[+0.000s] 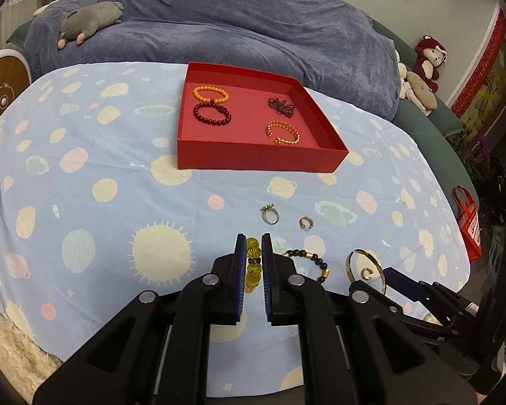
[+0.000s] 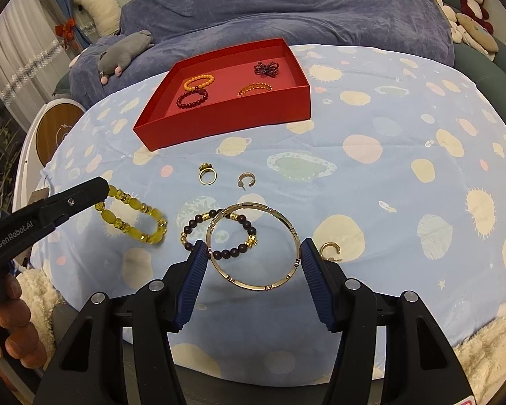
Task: Organize jewelry
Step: 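Carry both pieces into the red box and open both tools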
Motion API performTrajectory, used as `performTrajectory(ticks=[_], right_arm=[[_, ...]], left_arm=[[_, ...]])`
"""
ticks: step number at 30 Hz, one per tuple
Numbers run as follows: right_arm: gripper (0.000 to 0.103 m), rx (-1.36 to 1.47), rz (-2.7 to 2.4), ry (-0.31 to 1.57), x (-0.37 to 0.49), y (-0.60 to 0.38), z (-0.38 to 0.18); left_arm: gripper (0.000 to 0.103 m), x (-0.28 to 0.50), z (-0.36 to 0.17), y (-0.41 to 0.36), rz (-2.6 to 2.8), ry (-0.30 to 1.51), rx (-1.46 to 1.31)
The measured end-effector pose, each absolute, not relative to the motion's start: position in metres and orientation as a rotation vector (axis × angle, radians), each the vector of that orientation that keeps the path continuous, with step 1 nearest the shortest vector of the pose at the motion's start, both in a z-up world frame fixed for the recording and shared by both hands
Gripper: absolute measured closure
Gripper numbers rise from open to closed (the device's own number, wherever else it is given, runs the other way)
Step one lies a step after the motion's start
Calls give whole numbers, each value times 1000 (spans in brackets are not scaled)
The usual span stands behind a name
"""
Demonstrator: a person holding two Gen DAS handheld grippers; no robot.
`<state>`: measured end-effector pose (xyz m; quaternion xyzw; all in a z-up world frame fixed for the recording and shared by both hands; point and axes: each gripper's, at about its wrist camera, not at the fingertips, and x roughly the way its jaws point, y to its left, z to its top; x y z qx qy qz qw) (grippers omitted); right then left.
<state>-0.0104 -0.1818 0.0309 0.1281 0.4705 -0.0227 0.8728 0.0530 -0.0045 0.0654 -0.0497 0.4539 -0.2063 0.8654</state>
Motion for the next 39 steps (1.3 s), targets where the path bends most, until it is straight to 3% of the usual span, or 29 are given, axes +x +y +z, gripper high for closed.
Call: performTrajectory(ticks=[19,33,39], right_arm=[[48,247,-16,862,112,-213,86],[48,177,2,932,187,-200,48],[48,156,17,966,211,-185,30]], left_arm=[[94,172,138,-43,-478,813,-170],[94,227,43,-29,-371,976,-193],[94,229,31,-11,-318,978,-215]])
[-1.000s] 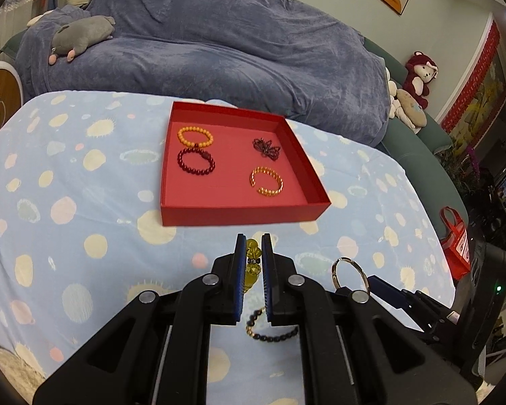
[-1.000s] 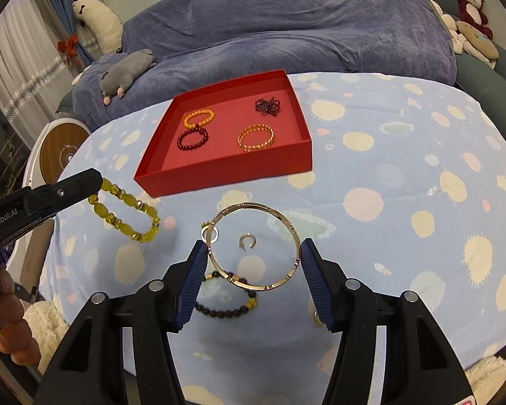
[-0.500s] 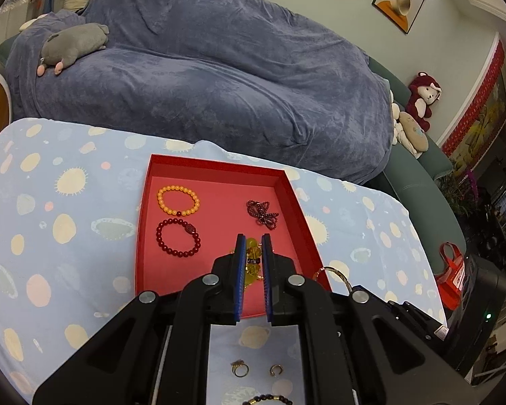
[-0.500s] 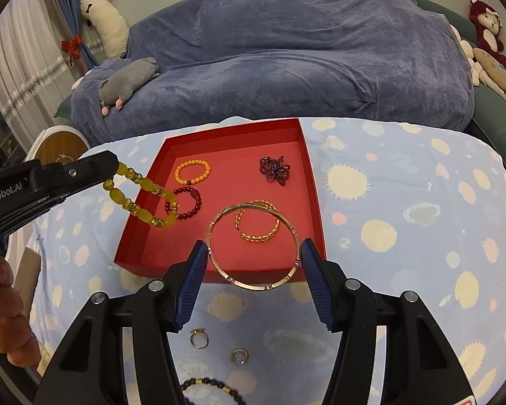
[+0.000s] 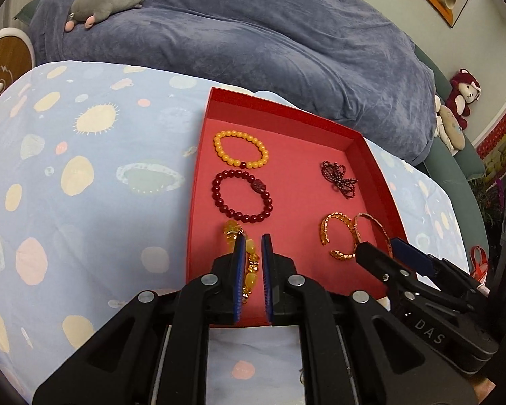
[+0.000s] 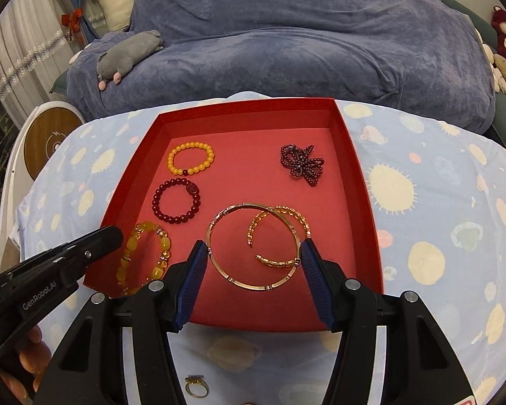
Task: Organize jewelry
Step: 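Carry both pieces into the red box and open both tools, then move both open tools back over the remaining jewelry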
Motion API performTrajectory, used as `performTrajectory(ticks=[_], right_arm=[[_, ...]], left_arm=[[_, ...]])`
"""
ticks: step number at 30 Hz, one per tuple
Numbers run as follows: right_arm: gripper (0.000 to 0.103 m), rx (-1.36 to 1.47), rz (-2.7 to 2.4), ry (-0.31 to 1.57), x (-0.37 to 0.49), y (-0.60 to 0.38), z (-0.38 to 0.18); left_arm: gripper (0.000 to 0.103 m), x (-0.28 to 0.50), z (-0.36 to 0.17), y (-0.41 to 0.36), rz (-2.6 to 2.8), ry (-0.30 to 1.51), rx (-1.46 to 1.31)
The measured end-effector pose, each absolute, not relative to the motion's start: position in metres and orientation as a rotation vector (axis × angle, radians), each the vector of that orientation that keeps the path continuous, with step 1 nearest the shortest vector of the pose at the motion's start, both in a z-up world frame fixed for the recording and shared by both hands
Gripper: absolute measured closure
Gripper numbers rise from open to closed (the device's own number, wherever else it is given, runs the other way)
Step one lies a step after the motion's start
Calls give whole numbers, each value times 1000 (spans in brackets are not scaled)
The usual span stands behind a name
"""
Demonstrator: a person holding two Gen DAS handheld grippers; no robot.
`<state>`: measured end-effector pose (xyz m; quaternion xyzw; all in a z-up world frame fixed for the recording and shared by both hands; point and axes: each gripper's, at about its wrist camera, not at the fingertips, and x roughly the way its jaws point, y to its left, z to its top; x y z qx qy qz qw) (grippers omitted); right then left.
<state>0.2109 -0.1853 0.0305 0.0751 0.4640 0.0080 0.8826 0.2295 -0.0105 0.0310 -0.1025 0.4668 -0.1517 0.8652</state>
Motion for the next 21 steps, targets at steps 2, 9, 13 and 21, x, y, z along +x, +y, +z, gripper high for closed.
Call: performTrajectory(ticks=[2,9,13,21], right_arm=[[48,148,23,978,215,-179,25],[47,146,34,991,211,-171,16],[47,167,23,994,204,-175,14],[47,164,18,998,189,-178,15]], left_arm=[[92,229,29,-6,-298,976,-220],[75,226,26,2,-277,973,-229],[73,222,27,1,-277,967,-227],[73,210,22,-4,-266,974,-177]])
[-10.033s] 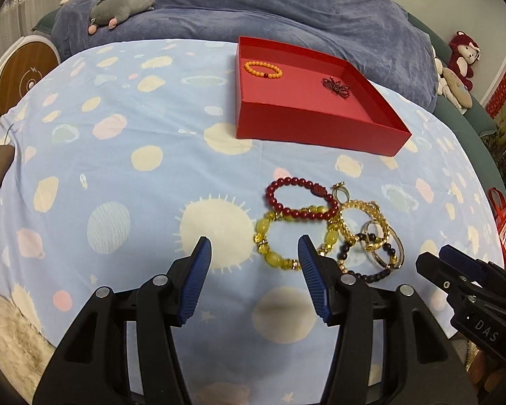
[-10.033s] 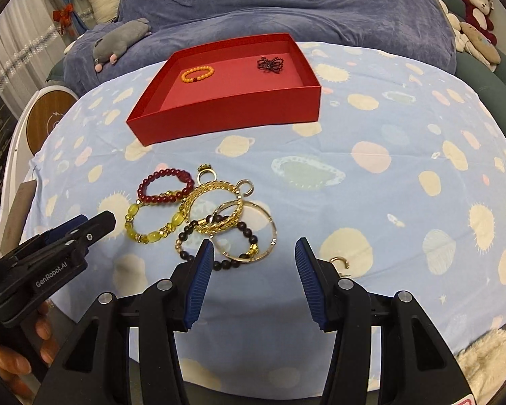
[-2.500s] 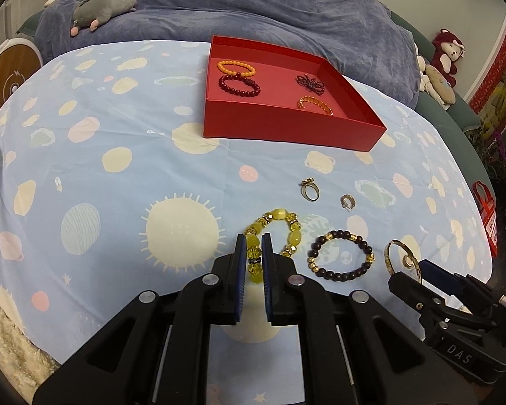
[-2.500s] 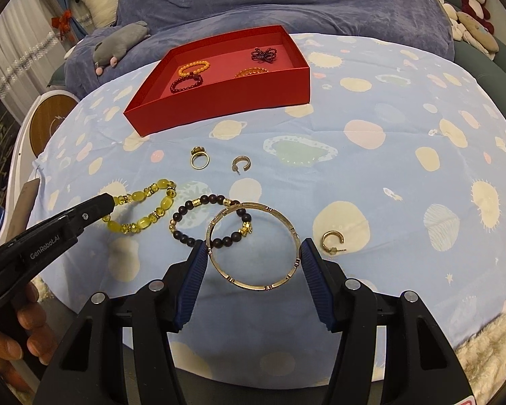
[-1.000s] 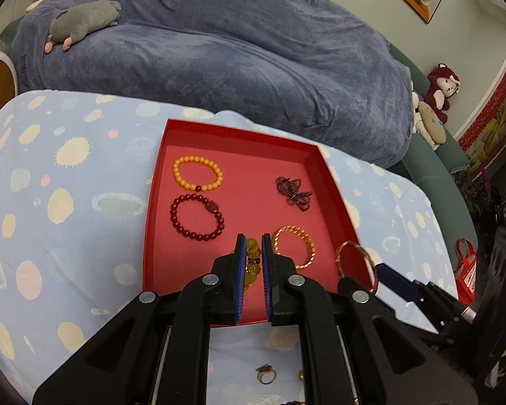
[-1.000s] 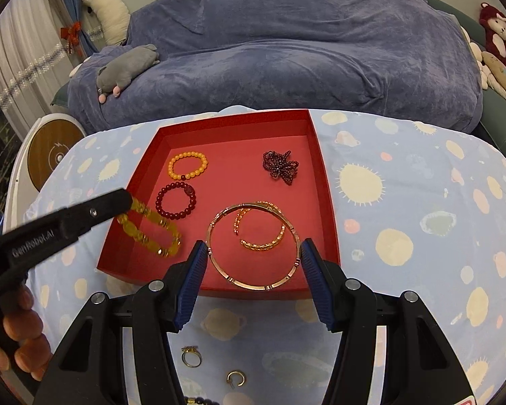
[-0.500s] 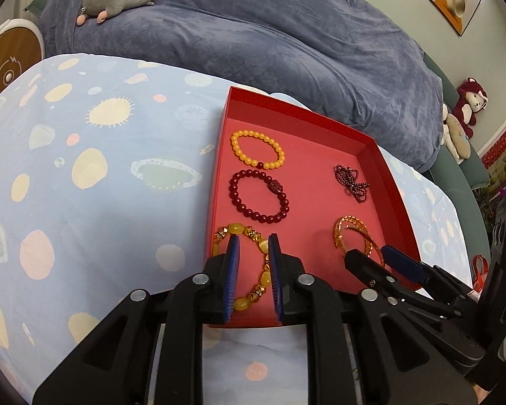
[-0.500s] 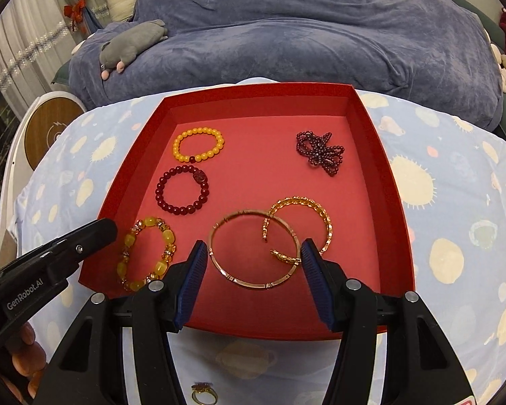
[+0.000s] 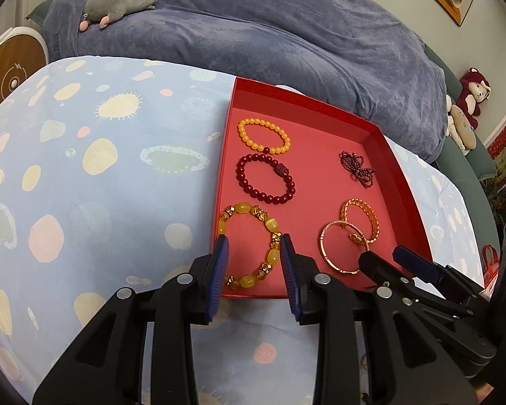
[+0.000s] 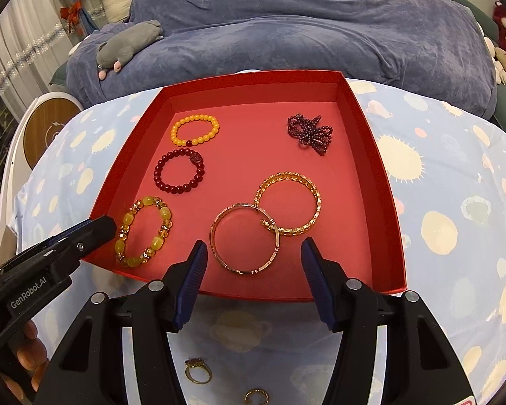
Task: Organize jewelry
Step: 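Move both open tools back over the remaining jewelry, then grasp the dark bead bracelet with gold beads with the left tool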
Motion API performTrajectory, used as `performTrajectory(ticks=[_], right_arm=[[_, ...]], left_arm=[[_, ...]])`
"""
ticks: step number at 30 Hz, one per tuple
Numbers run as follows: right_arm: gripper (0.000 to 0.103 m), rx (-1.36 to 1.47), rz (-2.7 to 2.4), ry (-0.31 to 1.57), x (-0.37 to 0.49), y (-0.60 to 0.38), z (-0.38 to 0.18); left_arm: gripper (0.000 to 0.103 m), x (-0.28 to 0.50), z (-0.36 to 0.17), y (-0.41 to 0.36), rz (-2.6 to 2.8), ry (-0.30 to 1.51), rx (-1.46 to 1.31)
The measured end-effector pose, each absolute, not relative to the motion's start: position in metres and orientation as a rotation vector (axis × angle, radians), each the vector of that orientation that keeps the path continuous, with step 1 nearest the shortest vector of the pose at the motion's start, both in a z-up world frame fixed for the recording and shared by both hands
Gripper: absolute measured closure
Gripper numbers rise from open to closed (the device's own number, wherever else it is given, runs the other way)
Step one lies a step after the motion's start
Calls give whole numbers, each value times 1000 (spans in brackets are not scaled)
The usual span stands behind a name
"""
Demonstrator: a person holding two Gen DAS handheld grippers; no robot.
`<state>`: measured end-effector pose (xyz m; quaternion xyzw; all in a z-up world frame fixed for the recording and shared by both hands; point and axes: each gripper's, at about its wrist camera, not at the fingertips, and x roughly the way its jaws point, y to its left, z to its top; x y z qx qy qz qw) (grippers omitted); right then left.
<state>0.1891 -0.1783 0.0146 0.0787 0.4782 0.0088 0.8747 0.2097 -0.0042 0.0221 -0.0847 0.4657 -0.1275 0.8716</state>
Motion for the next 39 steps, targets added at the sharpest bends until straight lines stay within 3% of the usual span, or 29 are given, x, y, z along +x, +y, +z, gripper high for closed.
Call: performTrajectory(ticks=[10,18,39], right_arm=[[47,197,1,978,171,-179,28],[47,243,-73,918,117,-213,57],[47,268,-141,1008,-20,-218,18]], left_arm=[[73,203,25,-1,-263,978,-148],[63,170,48,3,-289,933,-162],[63,62,3,-50,-411,1055,-11]])
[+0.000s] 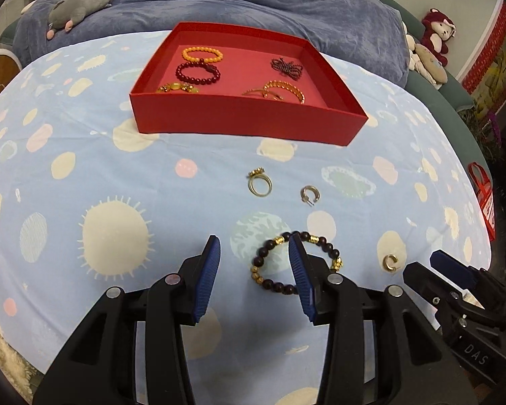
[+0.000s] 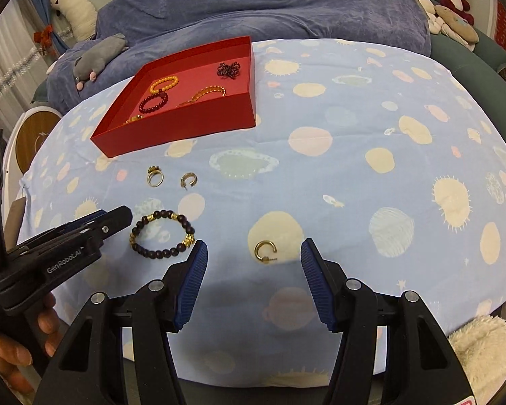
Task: Organize jewelry
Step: 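Grasp the dark bead bracelet with gold beads with the left tool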
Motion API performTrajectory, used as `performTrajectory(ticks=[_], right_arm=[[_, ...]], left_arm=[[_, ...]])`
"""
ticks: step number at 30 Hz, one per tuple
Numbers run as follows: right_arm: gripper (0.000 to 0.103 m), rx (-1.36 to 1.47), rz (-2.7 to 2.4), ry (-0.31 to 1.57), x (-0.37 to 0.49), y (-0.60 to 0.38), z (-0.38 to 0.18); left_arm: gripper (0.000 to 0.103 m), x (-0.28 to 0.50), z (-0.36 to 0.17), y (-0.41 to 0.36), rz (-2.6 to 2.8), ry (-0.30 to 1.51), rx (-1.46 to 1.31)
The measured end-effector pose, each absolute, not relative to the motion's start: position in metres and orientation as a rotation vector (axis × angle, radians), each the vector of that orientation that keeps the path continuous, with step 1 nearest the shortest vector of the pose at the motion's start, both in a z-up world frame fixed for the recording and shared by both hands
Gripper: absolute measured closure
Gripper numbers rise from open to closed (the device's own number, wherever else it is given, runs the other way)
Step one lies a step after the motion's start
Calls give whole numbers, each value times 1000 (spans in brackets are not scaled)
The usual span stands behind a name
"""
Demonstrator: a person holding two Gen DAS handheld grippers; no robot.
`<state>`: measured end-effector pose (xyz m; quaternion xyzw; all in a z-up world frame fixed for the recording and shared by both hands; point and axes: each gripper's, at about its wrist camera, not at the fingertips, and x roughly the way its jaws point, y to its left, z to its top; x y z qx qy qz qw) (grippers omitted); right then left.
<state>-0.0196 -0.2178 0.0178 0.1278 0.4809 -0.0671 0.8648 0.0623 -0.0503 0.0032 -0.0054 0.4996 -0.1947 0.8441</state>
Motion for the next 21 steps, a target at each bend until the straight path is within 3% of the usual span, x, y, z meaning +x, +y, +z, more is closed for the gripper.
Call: performTrajectory(ticks=[11,14,17,21], right_arm=[[47,287,-138,1028,-26,-219,9],[47,290,-139,1032,-27,-220,6],[47,289,-139,1038,-27,-219,4],[47,282,-136,1045,-26,-218,3]], left_arm=[[65,56,-15,-65,-406,1055,53],[74,55,-15,-66,-388,1039,82],[93,55,-16,-62,-383,1035,90],[95,53,-16,-55,-389,1040,77]])
